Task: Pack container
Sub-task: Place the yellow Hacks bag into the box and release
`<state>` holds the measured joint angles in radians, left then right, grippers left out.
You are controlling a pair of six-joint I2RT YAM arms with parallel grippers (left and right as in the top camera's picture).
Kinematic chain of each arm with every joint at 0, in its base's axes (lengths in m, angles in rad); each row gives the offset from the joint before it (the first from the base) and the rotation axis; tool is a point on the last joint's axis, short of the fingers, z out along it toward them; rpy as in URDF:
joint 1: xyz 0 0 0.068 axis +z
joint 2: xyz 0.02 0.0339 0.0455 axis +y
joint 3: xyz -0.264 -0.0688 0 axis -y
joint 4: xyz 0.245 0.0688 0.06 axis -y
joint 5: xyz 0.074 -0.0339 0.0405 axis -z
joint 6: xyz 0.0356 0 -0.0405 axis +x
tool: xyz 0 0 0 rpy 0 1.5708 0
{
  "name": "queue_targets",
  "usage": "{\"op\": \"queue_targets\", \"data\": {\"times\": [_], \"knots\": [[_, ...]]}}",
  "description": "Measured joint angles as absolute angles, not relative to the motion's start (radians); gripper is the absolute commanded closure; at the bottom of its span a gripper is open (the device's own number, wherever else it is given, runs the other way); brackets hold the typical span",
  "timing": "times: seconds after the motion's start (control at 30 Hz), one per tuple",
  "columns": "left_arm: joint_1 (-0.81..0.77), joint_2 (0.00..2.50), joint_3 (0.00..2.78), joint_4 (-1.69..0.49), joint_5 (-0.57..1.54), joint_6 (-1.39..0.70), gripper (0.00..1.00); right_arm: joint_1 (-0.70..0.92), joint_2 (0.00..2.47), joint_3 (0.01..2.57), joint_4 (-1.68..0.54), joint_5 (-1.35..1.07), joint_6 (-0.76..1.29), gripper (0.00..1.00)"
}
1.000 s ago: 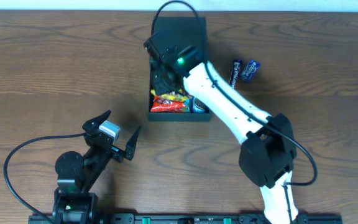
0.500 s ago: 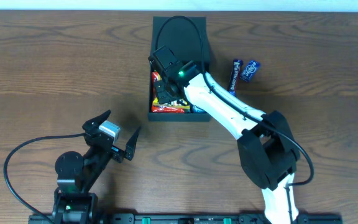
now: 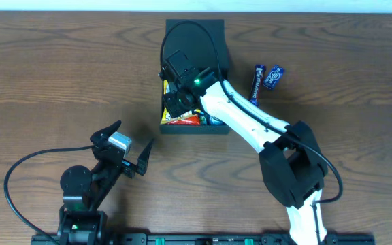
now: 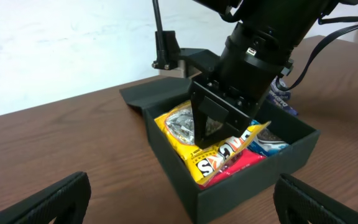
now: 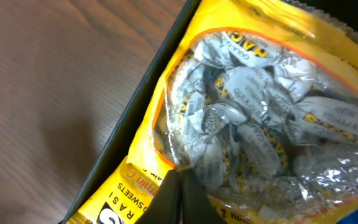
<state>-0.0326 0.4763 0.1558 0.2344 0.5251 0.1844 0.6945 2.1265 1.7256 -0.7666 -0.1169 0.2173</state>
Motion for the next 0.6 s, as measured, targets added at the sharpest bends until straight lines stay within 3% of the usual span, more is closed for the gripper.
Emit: {"op": "queue_targets", "data": {"times": [0.2,0.3,0.37,0.6], "knots": [[-0.033,0.476,0.156,0.234,0.525,0.184,0.05,0.696,2.111,1.787,-0.84,-0.161,0.202,0.49],[-0.033,0.476,0.156,0.234,0.525,0.184,0.05,0.675,2.02,1.84,-0.841,-0.159,0.205,0.26],[-0.033,0.476,0.156,0.235,0.532,0.184,0.05,0.631,1.923,1.861,-0.842,-0.136,0.198,0.18],[-0.035,0.522,0.184,0.25,0.596,0.185,0.05,0.329,1.757,1.902,-0.943,-0.033,0.201,0.21]]}}
